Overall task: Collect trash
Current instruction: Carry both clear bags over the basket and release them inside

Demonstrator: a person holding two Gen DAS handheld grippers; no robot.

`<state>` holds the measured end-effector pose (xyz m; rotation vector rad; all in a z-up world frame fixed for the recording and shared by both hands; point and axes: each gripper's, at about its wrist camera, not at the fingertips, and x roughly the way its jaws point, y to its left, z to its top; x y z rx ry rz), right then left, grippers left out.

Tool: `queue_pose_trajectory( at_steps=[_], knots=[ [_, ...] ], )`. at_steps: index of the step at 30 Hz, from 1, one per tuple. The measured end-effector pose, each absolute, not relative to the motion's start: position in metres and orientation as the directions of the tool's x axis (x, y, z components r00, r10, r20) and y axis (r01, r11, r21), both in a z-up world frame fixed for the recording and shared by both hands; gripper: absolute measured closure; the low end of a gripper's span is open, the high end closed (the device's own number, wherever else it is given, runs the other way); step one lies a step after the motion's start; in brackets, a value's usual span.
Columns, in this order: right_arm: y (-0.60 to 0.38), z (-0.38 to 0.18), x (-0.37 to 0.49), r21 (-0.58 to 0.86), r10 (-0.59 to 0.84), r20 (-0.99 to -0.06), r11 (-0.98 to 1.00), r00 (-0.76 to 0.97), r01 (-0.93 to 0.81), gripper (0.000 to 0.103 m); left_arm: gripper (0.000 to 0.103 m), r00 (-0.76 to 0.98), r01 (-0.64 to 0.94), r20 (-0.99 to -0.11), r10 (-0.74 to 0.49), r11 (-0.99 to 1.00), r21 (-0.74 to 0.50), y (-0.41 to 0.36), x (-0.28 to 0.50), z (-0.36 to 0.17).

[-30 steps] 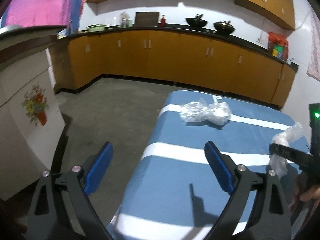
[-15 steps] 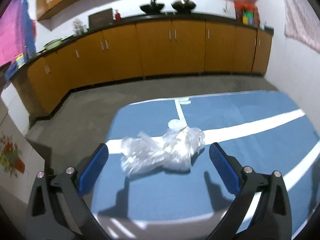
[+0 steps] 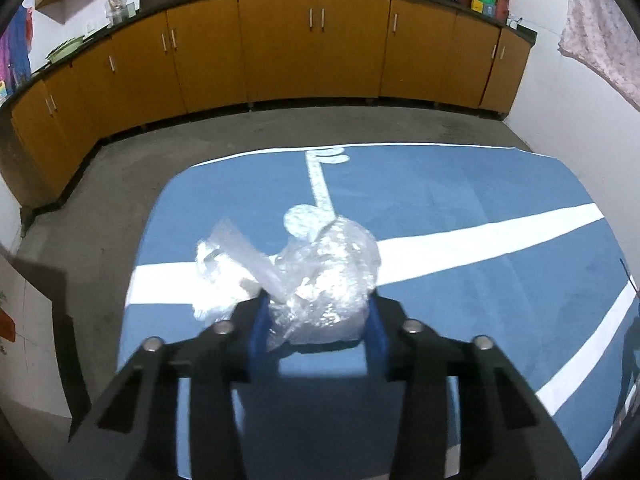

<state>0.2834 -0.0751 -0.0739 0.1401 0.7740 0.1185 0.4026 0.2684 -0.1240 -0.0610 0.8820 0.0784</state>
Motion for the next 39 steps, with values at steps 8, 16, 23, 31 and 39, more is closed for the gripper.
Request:
queue_pose_trajectory(
  at_steps=[8,16,23,31,39],
  knots=[
    [-0.096,-0.053,0.260,0.190,0.141,-0.657,0.982,0.741,-0.019,0.063,0.069,0.667,-0.063,-0.745,-0.003,0.996,-0.060,0.222,0.374,-0.107],
    [-0.118,-0.031,0.226,0.202,0.121,-0.620,0.979,0.775,0.009,0.063,0.069,0.729,0.028,-0.682,-0.064,0.998,-0.063,0.159,0.322,-0.055],
    [-0.144,-0.015,0.193,0.188,0.086,-0.583,0.982,0.808,0.031,0.063,0.069,0.750,0.104,-0.646,-0.141,0.990,-0.096,0.114,0.272,-0.024],
    [-0.168,-0.009,0.168,0.161,0.036,-0.560,0.985,0.828,0.066,0.063,0.069,0.762,0.191,-0.614,-0.205,0.978,-0.089,0.064,0.230,0.000],
    [-0.196,-0.012,0.153,0.104,-0.044,-0.566,0.987,0.823,0.124,0.063,0.069,0.744,0.273,-0.613,-0.266,0.958,-0.084,0.021,0.216,0.003]
  ],
)
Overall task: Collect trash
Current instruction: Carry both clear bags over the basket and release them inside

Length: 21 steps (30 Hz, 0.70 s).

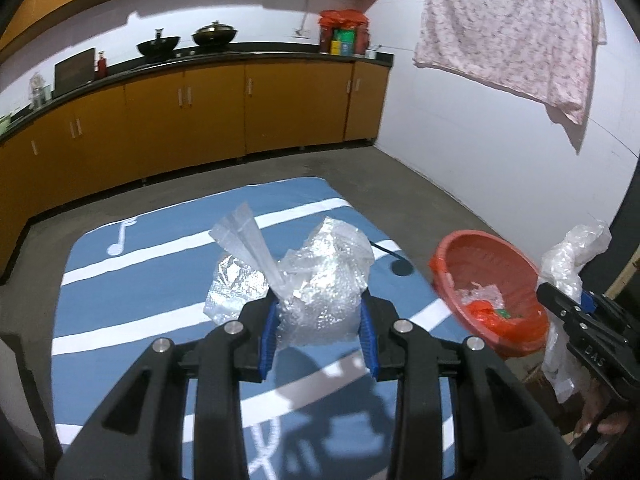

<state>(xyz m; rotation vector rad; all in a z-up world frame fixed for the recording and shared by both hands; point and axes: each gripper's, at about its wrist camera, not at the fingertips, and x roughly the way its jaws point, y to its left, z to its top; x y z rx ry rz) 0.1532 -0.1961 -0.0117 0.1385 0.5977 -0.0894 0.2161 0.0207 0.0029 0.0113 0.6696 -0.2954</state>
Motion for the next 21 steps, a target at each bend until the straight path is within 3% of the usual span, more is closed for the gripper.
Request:
queue_pose_trajectory(
  at_steps=[21],
  knots=[
    [-0.247,-0.031,0.146,0.059,-0.147,-0.606,0.972,0.782,0.228,0.063,0.068,0.659,0.404,-0.656,-0.369,0.909,-0.106,-0.069,0.220,-0.021]
  ],
)
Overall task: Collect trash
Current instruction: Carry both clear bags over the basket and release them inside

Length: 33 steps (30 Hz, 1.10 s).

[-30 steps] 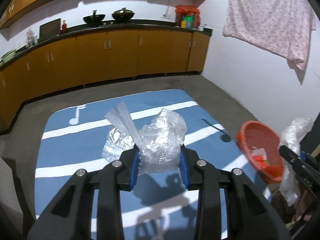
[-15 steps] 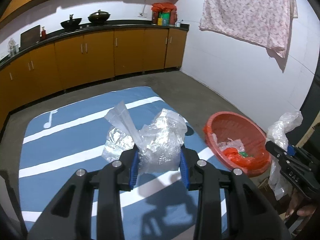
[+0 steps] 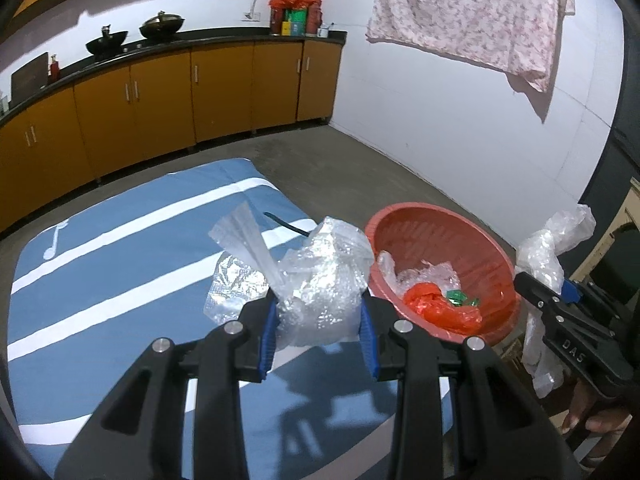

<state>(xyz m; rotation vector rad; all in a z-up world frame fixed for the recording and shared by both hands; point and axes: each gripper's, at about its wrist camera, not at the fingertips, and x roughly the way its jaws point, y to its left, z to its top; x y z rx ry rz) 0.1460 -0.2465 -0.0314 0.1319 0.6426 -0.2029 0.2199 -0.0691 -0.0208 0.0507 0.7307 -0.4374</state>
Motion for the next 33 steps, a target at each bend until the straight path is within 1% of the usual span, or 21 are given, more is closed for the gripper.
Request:
queue_pose_trajectory(
  at_steps=[9,17,23,33],
  knots=[
    [-0.254,-0.039,0.150,0.062,-0.151,-0.624,0.968,0.767,0.241,0.063,0.068,0.621,0.437,-0.675,-0.399,0.891,-0.125,-0.089,0.224,-0.033],
    [-0.271,-0.039,0.159,0.030,-0.198,-0.622,0.961,0.757,0.276,0.063,0.068,0.598,0.474,-0.663,-0.451,0.866,-0.161,-0.105,0.229,-0.036],
    [-0.286,-0.040,0.169,0.023,-0.210,-0.620,0.958,0.756,0.285,0.063,0.067,0.559,0.524,-0.656,-0.507,0.829,-0.195,-0.137,0.235,-0.045],
    [-0.308,-0.048,0.188,0.012,-0.198,-0.626,0.965,0.755,0.263,0.063,0.067,0.508,0.556,-0.668,-0.543,0.800,-0.227,-0.187,0.262,-0.063]
  ],
)
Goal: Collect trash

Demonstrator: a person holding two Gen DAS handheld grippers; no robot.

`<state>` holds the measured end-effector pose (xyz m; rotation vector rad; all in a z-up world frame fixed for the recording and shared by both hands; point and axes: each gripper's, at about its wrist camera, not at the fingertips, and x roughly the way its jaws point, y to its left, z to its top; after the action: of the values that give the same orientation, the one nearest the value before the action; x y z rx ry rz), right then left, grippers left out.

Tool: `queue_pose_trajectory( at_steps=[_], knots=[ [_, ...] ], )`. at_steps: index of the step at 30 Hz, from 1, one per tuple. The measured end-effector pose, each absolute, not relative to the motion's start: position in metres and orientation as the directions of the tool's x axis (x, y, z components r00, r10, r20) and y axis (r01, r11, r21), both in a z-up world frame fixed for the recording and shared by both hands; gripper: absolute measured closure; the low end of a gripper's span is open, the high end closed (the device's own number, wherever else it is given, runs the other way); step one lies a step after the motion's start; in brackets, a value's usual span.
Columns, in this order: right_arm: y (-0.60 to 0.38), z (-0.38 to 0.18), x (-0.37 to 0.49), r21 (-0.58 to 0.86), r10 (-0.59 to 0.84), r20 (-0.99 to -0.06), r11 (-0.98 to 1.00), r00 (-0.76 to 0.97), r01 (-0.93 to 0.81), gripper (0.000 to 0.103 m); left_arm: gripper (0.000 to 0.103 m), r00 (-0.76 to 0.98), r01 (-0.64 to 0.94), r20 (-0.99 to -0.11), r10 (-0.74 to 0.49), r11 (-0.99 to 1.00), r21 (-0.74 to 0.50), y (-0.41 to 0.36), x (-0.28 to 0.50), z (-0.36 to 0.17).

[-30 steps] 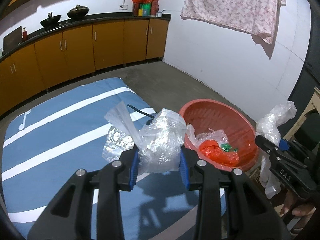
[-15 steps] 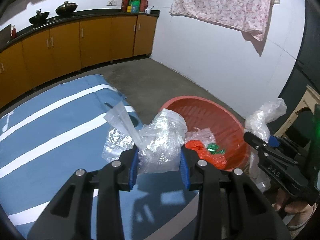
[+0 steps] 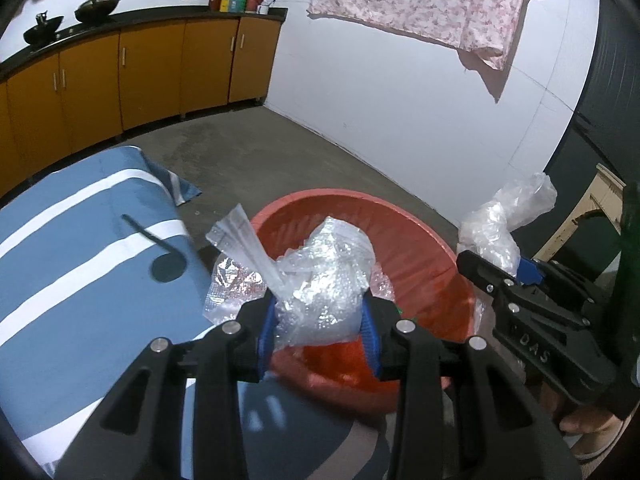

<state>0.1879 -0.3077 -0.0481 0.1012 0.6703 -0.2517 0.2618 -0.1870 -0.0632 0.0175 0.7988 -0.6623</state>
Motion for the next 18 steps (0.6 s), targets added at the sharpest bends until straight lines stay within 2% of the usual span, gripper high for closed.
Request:
queue_pose_trajectory(
  at_steps=[4,5,9,17,18],
  knots=[
    [-0.318,-0.048,0.197,0.046,-0.176,-0.622,0.964,0.763,0.261,0.062,0.065,0.494,0.564,-0.675,-0.548,0.793,-0.230,-0.209,0.274,-0.069],
    [-0.320,-0.047,0.198,0.064,-0.164,-0.617,0.965,0.770,0.256,0.061,0.060,0.488,0.565,-0.678,-0.550,0.791,-0.235,-0.212,0.277,-0.071],
    [-0.326,-0.047,0.200,0.078,-0.157,-0.607,0.964,0.779,0.255,0.049,0.050,0.473,0.556,-0.682,-0.558,0.789,-0.261,-0.213,0.284,-0.077],
    [-0.329,-0.046,0.183,0.093,-0.170,-0.589,0.957,0.790,0.276,0.042,0.036,0.475,0.529,-0.683,-0.554,0.801,-0.282,-0.201,0.283,-0.078],
    [-0.329,-0.044,0.180,0.089,-0.184,-0.580,0.954,0.794,0.286,0.036,0.034,0.485,0.523,-0.682,-0.547,0.807,-0.276,-0.196,0.282,-0.077]
  ],
)
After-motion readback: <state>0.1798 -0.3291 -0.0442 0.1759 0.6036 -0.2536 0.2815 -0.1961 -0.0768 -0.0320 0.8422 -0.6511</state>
